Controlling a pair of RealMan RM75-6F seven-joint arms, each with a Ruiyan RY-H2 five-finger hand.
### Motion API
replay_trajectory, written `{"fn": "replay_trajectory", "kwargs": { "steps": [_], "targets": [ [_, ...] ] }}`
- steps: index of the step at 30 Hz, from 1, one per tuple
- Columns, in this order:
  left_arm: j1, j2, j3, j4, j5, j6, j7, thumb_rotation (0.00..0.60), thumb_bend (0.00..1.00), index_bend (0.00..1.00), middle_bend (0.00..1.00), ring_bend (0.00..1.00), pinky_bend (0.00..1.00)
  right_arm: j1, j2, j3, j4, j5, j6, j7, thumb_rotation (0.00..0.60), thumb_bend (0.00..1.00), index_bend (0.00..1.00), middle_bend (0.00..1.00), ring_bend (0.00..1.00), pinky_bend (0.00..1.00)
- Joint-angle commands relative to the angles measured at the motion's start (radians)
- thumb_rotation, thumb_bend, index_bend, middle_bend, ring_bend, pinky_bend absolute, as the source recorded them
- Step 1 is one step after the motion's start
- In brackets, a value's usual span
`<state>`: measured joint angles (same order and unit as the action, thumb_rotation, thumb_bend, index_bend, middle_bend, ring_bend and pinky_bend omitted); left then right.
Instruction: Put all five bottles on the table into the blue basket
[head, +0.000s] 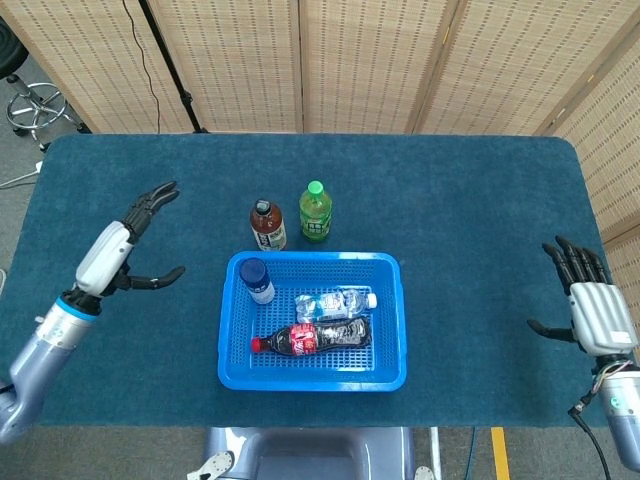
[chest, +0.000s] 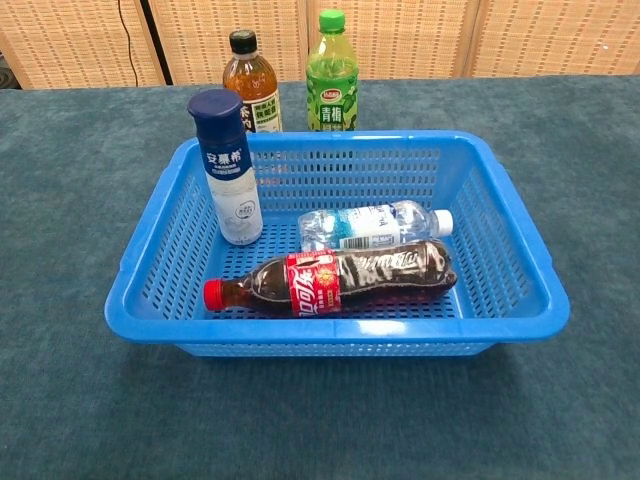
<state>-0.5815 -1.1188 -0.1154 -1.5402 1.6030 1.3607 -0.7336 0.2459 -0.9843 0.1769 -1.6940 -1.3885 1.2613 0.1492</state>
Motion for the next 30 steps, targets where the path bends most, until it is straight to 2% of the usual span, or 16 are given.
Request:
{"fn": "replay_trajectory", "kwargs": {
  "steps": [1,8,10,18,25,30],
  "targets": [
    [0.093,0.102,0.04,-0.013,-0.063,0.013,0.146,0.6,0.26,0.0,0.0,0.0,0.0,0.158,0.014,0.06,0.099,0.024,-0.257,0.306,0.6,0.0,0.0,0.0,0.0,0.0],
    [0.208,0.169,0.06,-0.09,-0.212,0.022,0.314,0.6,0.26,0.0,0.0,0.0,0.0,0.32,-0.127,0.077,0.335,-0.057,-0.43,0.741,0.6,0.0,0.0,0.0,0.0,0.0],
    [0.232,0.167,0.057,-0.093,-0.234,0.044,0.333,0.6,0.26,0.0,0.0,0.0,0.0,0.348,-0.164,0.075,0.388,-0.076,-0.442,0.798,0.6,0.0,0.0,0.0,0.0,0.0],
    [0.324,0.159,0.039,-0.114,-0.313,0.122,0.41,0.6,0.26,0.0,0.0,0.0,0.0,0.502,-0.349,0.072,0.632,-0.106,-0.526,0.935,0.6,0.0,0.0,0.0,0.0,0.0],
    [0.36,0.142,0.02,-0.146,-0.352,0.146,0.487,0.6,0.26,0.0,0.0,0.0,0.0,0.599,-0.452,0.054,0.744,-0.13,-0.576,1.061,0.6,0.0,0.0,0.0,0.0,0.0],
    [0.373,0.141,0.013,-0.161,-0.351,0.151,0.513,0.6,0.26,0.0,0.0,0.0,0.0,0.653,-0.523,0.041,0.824,-0.141,-0.597,1.091,0.6,0.0,0.0,0.0,0.0,0.0]
  ]
}}
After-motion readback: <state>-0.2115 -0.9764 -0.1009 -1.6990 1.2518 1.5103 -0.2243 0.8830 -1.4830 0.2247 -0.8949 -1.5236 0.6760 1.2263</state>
